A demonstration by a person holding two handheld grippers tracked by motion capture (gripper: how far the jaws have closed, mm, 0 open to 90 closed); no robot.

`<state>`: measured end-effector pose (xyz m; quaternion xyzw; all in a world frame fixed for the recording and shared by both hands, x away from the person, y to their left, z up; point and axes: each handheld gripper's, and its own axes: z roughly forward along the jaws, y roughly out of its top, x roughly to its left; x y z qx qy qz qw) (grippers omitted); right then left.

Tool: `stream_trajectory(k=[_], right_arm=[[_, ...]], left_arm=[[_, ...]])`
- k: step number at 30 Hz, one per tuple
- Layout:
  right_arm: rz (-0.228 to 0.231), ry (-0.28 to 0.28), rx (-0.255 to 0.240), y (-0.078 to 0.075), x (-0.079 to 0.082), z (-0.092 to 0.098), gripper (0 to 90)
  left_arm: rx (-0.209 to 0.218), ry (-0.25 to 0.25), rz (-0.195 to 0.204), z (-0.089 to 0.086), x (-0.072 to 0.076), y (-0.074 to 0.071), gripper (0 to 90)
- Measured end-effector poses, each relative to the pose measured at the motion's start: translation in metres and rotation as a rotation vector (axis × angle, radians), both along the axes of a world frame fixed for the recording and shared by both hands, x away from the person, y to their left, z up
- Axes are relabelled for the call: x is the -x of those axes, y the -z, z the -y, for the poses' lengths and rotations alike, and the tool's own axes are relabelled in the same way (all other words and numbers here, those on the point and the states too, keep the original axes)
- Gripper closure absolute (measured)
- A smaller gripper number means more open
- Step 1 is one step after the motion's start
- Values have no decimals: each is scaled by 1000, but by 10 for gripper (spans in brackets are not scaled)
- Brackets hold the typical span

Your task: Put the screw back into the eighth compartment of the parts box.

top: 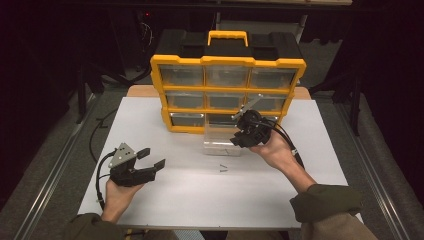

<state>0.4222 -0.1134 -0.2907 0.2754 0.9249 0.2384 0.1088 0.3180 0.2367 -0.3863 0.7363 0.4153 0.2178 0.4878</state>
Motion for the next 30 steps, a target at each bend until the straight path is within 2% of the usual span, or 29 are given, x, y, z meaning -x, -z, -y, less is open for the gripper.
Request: stream_trajectory(k=[6,16,26,30], right_arm=[[7,-18,-30,2,14,5,731],[10,-67,-48,17,34,9,729],[-3,-71,-59,34,40,9,730],[-21,-72,-62,42,41,8,730]], left_arm=[[0,-1,0,0,0,0,306],[0,-2,0,0,0,0,306],[0,-2,0,0,0,0,306],[3,-3,0,-1,0,0,306]])
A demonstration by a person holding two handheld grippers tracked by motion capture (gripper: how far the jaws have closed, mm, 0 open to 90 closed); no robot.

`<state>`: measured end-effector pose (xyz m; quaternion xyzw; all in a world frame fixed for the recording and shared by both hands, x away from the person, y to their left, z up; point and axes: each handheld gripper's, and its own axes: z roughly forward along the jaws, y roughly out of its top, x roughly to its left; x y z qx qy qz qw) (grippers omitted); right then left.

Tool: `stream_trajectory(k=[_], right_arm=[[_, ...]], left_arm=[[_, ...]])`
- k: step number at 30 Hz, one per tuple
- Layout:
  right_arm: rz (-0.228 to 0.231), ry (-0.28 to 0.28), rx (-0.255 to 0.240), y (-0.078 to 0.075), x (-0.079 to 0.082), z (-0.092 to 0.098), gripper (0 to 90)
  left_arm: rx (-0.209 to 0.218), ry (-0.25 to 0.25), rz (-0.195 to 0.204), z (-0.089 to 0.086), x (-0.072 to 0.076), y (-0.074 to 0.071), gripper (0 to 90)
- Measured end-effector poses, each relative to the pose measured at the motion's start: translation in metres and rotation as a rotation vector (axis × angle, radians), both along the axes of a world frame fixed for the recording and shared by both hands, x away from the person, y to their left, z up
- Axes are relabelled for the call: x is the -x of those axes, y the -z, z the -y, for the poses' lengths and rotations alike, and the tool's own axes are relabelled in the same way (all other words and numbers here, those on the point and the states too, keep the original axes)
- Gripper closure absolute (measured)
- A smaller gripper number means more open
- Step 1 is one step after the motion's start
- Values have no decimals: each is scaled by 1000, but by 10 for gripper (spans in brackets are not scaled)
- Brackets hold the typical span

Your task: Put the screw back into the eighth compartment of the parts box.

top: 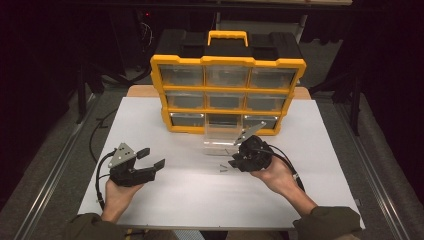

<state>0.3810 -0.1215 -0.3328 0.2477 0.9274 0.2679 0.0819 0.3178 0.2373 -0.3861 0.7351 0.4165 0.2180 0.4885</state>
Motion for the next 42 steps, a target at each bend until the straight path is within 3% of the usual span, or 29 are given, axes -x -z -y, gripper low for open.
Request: stream_trajectory(k=[25,42], right_arm=[[-24,-15,24,36,-4,-16,732],[-33,-14,81,53,-15,-28,746]], left_arm=[[2,-5,0,-1,-1,0,307],[-4,-4,-3,-1,-1,0,308]])
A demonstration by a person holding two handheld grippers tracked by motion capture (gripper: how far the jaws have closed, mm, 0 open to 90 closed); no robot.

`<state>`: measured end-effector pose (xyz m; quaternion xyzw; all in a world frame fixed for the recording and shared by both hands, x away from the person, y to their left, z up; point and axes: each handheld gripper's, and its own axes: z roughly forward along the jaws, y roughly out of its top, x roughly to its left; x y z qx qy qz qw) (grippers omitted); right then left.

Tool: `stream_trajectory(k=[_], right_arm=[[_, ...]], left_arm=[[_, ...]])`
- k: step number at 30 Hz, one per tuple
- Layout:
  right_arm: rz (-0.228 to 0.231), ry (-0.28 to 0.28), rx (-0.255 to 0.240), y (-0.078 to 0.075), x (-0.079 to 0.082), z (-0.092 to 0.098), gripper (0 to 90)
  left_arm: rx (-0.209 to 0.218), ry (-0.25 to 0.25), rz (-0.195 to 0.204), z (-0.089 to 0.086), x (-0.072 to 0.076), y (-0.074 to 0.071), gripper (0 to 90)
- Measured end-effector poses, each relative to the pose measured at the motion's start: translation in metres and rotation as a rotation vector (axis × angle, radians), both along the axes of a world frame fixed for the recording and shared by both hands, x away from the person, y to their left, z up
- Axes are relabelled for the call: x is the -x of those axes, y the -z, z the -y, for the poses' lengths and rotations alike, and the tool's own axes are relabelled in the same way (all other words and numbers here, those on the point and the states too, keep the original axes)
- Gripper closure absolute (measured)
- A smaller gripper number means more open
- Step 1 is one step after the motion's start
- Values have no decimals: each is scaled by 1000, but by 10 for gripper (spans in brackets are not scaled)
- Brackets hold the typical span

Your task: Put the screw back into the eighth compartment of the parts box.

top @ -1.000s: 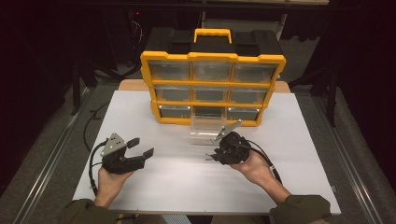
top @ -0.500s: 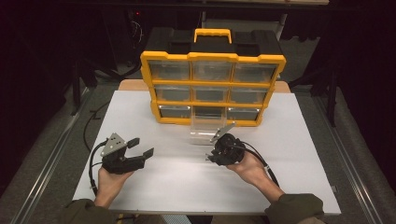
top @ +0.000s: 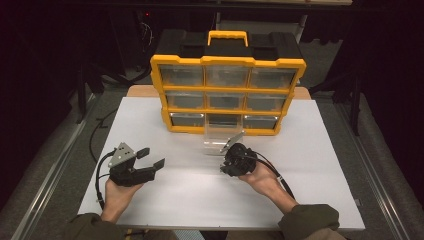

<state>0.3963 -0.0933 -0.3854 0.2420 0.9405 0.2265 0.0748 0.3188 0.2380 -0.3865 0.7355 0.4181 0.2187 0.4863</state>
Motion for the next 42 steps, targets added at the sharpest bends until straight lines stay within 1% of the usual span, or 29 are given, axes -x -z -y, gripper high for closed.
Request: stream_trajectory(k=[4,17,42], right_arm=[[-4,-10,6,4,-2,-2,750],[-21,-9,34,11,-3,-9,772],[-34,-12,68,19,-7,-15,791]], left_arm=[[0,0,0,0,0,0,308],[-3,-2,-1,0,0,0,308],[-4,-2,0,0,0,0,308]])
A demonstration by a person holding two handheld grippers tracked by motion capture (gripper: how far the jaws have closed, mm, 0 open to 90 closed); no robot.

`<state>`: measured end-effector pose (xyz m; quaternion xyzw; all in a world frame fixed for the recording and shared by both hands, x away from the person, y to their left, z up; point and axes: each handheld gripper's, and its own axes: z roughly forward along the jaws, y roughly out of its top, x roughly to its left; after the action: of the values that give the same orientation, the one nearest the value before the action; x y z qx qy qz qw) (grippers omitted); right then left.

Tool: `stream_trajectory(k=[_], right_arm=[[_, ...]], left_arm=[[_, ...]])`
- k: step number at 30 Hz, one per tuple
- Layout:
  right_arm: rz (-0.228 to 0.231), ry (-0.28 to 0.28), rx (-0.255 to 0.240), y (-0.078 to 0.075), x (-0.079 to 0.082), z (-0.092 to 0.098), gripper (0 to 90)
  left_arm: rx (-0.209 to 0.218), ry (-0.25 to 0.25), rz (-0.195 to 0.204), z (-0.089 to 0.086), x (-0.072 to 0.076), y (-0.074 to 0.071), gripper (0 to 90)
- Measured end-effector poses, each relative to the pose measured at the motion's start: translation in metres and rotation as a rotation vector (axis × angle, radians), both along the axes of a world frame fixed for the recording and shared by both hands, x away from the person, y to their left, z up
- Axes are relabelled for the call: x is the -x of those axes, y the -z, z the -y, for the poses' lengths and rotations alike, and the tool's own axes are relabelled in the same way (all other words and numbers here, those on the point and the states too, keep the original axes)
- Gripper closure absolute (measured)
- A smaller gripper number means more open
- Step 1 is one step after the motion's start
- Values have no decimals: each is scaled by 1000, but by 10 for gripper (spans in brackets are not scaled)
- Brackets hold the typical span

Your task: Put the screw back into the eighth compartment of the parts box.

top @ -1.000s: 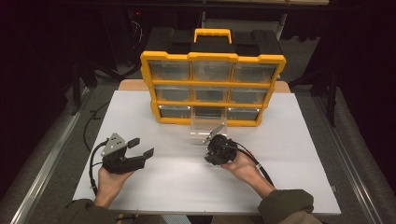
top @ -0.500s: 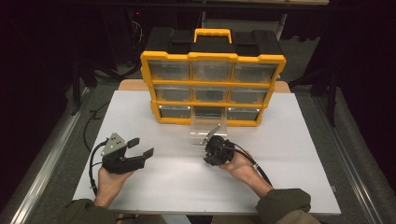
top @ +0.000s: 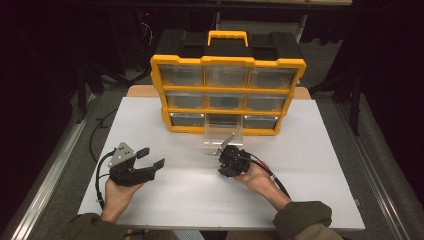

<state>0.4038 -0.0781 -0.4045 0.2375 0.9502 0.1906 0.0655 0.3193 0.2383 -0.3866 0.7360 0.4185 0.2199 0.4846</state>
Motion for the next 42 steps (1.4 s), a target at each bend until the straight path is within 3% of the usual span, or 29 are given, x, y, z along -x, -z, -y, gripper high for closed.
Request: stream_trajectory(k=[25,42], right_arm=[[-42,2,13,-1,-1,0,889],[-26,-11,19,-4,2,1,893]], left_arm=[[0,0,1,0,0,0,309],[1,0,3,0,1,0,309]])
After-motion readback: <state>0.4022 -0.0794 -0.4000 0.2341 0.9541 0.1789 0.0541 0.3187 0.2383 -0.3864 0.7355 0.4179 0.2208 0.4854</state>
